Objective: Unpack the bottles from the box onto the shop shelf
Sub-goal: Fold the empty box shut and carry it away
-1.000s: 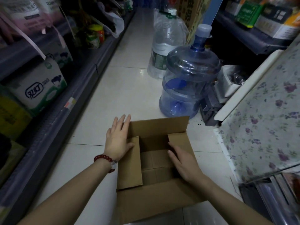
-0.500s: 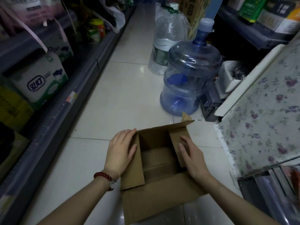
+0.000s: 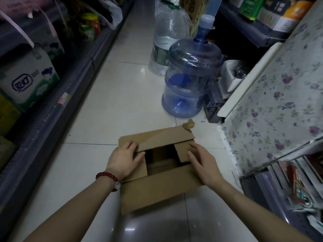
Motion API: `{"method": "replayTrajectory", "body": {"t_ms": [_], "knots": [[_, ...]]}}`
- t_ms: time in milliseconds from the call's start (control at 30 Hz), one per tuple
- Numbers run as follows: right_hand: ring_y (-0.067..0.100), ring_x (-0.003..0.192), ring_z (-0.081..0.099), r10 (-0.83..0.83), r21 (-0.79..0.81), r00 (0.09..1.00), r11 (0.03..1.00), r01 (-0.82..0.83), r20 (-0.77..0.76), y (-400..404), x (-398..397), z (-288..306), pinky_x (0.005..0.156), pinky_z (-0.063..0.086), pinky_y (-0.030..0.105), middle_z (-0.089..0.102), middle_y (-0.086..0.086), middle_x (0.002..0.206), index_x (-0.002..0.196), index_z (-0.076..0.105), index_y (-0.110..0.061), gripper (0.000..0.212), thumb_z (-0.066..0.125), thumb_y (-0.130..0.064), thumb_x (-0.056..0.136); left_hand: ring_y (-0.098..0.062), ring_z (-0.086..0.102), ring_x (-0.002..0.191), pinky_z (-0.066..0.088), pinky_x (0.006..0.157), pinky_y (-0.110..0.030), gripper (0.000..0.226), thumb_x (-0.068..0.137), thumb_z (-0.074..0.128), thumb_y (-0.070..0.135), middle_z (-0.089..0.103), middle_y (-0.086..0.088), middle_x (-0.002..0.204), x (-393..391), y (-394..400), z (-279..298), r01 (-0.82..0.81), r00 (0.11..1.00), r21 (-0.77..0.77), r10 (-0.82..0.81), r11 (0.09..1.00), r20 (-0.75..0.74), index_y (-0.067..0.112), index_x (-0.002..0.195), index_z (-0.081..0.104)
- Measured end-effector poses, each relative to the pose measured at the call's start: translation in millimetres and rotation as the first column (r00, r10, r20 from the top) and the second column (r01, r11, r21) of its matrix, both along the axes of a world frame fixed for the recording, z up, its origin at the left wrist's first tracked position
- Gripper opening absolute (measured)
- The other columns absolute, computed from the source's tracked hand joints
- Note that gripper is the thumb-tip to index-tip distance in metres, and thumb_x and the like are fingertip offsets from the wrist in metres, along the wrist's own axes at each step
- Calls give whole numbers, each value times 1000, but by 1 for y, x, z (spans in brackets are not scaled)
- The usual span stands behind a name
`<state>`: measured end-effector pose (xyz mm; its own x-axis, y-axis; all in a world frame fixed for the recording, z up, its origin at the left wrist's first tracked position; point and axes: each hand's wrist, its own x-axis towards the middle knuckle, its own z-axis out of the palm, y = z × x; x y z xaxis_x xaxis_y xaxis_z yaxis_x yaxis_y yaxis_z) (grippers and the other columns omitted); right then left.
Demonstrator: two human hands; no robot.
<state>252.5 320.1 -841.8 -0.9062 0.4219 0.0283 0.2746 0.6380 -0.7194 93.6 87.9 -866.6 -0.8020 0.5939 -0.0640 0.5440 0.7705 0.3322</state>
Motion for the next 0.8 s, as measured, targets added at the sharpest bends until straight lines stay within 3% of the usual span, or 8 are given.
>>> {"method": "replayTrajectory", "body": {"t_ms": [133,267,533,600,700,800], "knots": [[6,113,49,94,84,994,992,-99,56,0,17,-3,96,37,20,53,-5,131,136,44,-25,51,49,-49,92,-26,52,120,43,96,-34,59,92,35,57,42,-2,144,-9,13,3,-21,995,-47,25,999,97,18,136,43],[5,123,42,225,173,965,954,-246,132,-4,27,-5,107,38,30,44,-12,138,139,36,-34,69,44,-69,80,-25,47,128,42,100,-36,60,93,34,56,34,-2,151,-17,20,7,-20,989,-85,32,996,141,19,139,39],[12,140,26,323,316,909,861,-398,265,-5,29,-10,116,23,33,28,-10,153,146,24,-35,90,39,-83,72,-22,49,125,43,102,-36,58,94,34,54,35,1,150,-22,15,7,5,986,-51,4,999,169,18,138,44],[15,139,30,336,343,909,847,-406,245,-4,26,-4,115,25,33,33,-6,152,146,30,-30,88,38,-81,74,-20,48,127,41,103,-34,58,94,34,55,35,2,150,-23,13,7,7,985,-31,-1,1000,175,18,138,44],[24,129,48,345,458,935,821,-341,79,2,15,6,108,38,40,51,5,140,137,48,-18,80,47,-71,78,-19,45,128,37,105,-33,61,94,31,58,38,3,149,-25,11,10,23,980,-22,-18,999,199,19,137,48],[23,133,43,266,528,963,813,-244,36,11,-12,15,112,29,41,50,4,142,136,50,-18,80,43,-74,78,-20,45,128,34,107,-32,66,94,21,60,45,2,145,-32,10,21,51,964,-46,-38,998,263,18,129,58]]}}
